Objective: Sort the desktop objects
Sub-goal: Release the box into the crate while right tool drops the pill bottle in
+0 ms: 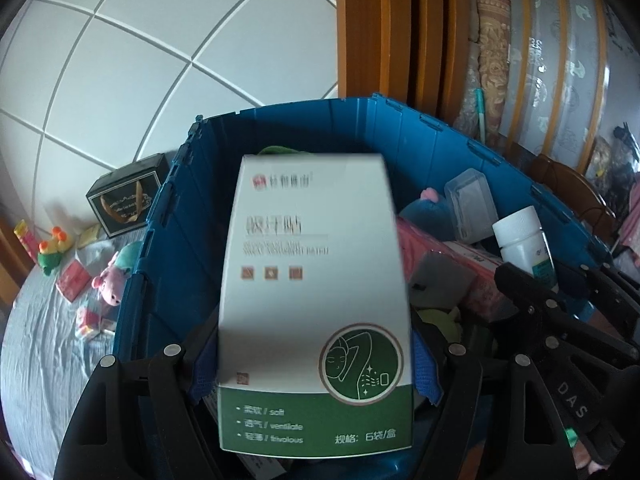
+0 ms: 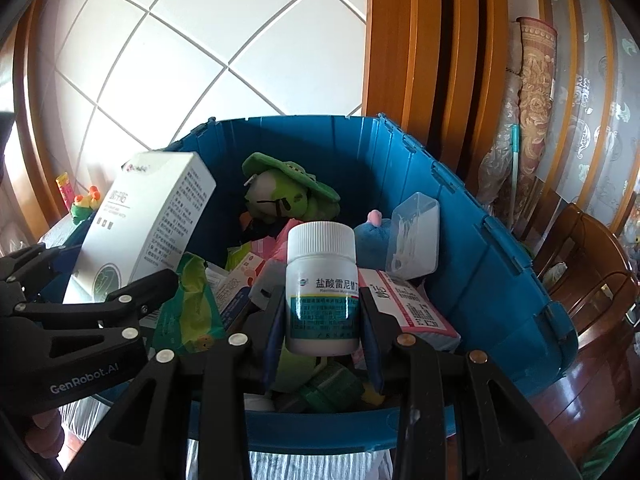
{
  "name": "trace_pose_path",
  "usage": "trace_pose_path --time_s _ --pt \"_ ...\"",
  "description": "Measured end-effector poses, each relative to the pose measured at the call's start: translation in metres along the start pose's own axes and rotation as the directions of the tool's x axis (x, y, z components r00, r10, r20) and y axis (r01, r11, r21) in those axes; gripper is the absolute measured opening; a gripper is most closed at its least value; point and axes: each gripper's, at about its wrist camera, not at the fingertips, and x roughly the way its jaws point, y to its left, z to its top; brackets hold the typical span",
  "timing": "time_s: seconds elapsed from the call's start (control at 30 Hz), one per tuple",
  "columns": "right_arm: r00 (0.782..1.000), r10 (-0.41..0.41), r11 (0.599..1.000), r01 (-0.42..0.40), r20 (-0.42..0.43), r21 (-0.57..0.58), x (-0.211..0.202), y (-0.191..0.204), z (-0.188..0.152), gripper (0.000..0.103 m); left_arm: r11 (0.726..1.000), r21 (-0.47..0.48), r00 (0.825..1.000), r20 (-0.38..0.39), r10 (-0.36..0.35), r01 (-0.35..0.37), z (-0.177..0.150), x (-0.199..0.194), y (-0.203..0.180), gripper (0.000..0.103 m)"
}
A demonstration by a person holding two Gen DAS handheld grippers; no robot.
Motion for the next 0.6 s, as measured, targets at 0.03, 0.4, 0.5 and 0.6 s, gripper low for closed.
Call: trace_pose_path --time_s 0.03,0.4,0.5,0.6 --pt "1.0 -0.001 1.0 0.001 0.003 0.004 -0.001 -0.001 0.001 0.033 1.0 0.003 1.0 0.003 -0.002 0.002 0.0 -0.002 0.0 0.082" --pt "0.999 -0.034 0.999 0.033 0.034 0.025 -0.017 -0.006 -0.001 0.073 1.0 0.007 1.0 0.031 0.003 -0.003 -0.006 -0.016 0.001 0.093" --pt "0.998 -0.041 0.998 0.038 0.05 0.048 -0.026 -0.012 -0.004 0.082 1.0 0.014 0.999 0.046 0.006 -0.007 -0.009 -0.022 0.0 0.098" --pt "0.996 -0.056 0.997 0.053 0.063 0.062 -0.036 -0.016 -0.007 0.092 1.0 0.017 0.998 0.064 0.005 -0.007 -0.012 -0.031 0.0 0.1"
